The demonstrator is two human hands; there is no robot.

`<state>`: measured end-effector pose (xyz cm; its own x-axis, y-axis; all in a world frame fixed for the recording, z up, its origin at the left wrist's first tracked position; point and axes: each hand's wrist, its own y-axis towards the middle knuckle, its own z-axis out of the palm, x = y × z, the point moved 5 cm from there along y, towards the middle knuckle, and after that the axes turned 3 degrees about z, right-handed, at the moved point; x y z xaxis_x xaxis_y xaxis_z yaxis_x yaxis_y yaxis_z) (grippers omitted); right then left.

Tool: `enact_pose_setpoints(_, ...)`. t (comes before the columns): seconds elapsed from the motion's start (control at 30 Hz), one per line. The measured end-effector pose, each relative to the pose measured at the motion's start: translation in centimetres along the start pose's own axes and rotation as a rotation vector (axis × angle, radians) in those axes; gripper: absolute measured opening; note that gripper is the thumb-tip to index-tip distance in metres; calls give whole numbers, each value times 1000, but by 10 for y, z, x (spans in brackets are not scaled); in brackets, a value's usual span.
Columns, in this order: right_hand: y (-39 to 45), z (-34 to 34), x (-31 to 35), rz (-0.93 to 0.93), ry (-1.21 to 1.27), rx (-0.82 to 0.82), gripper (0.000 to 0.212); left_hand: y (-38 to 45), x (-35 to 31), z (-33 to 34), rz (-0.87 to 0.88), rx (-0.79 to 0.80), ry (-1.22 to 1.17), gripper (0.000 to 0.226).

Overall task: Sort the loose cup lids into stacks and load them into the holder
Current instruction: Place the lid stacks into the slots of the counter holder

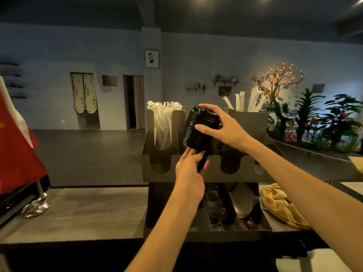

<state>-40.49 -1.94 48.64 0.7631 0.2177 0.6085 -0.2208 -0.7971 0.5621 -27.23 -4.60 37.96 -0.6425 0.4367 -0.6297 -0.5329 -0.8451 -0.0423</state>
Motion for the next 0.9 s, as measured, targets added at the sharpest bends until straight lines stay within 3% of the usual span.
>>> enact_pose_setpoints(0.2, 4, 11, 8, -19, -137, 94, 67, -11, 14, -1, 6, 53, -127, 43)
enact_pose_setpoints(0.4, 2, 19, 3, 0, -170, 173, 64, -14, 20, -11, -64, 7, -238, 33)
enact_pose_setpoints(0.57, -1, 29, -8, 25, -165, 175, 63, -8, 20, -24, -67, -75, -233, 35)
enact_pose_setpoints(0.9, -6, 35, -14, 22, -201, 183, 61, -10, 25, -44, -125, -53, -144, 26)
